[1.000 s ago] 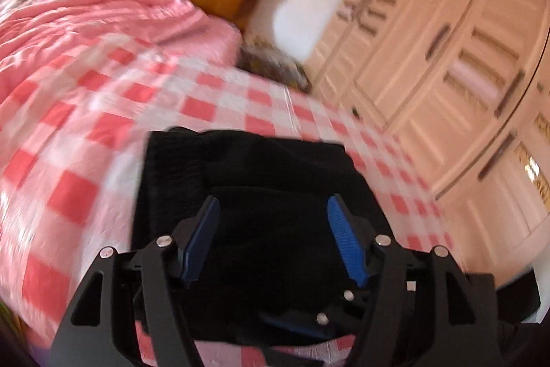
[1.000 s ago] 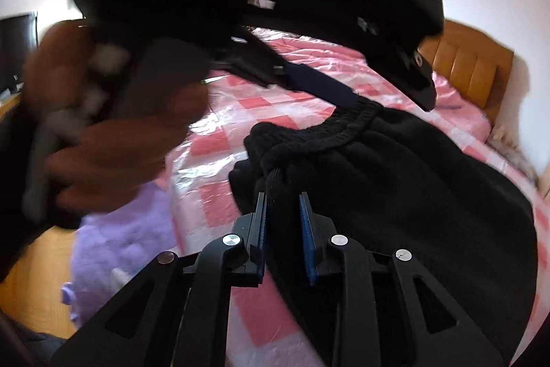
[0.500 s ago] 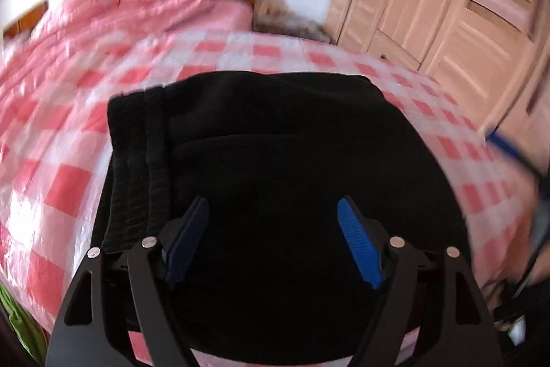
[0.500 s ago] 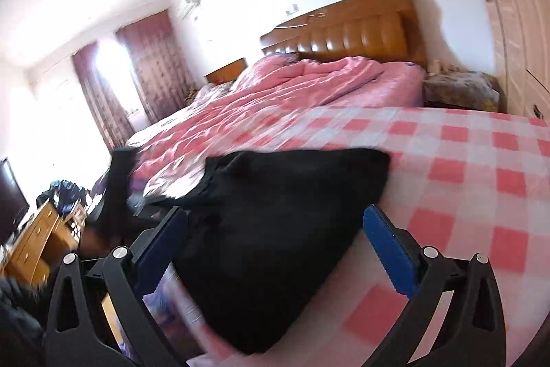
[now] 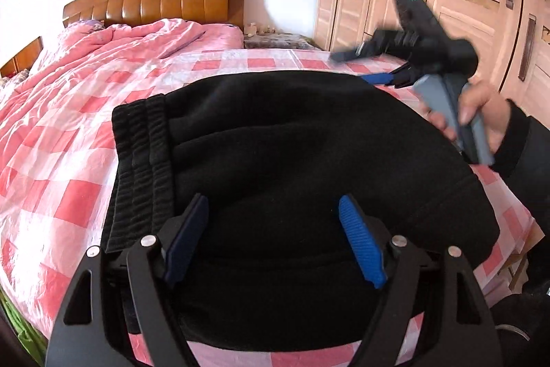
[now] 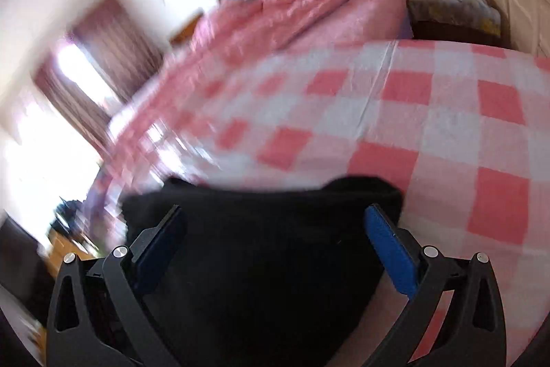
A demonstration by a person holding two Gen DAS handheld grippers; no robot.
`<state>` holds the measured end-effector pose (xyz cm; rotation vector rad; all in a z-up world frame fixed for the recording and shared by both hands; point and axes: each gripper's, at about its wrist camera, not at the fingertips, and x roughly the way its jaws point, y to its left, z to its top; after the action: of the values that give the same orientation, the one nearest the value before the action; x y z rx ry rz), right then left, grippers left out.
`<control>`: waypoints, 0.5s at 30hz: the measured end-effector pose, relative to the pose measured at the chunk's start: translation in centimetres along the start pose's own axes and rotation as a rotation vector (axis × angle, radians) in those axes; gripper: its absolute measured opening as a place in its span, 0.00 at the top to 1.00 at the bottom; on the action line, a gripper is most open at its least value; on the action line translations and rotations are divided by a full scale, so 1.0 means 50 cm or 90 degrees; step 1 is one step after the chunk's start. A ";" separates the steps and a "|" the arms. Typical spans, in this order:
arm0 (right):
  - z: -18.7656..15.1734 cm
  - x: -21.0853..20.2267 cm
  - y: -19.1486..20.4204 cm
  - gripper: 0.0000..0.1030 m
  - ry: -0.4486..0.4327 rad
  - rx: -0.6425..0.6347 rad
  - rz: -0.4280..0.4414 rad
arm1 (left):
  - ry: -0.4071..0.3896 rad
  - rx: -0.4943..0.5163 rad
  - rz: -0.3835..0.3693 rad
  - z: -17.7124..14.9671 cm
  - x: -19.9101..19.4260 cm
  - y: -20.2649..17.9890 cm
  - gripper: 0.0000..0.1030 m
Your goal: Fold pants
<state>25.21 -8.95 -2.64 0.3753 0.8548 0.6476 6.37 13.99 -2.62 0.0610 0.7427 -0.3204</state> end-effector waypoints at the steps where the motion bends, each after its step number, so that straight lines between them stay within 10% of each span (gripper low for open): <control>1: 0.000 -0.023 0.001 0.04 -0.017 -0.003 0.011 | -0.001 0.000 0.001 0.001 0.000 0.000 0.24; 7: -0.085 -0.140 -0.007 0.04 -0.025 0.030 0.109 | -0.054 0.046 -0.027 0.033 -0.084 -0.094 0.25; 15: -0.078 -0.015 -0.040 0.04 0.070 0.102 0.125 | -0.001 0.142 -0.078 -0.011 0.011 -0.223 0.22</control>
<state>22.50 -10.74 -5.70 0.5781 0.9859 0.7888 2.96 3.34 -2.72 0.2265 0.7081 -0.5194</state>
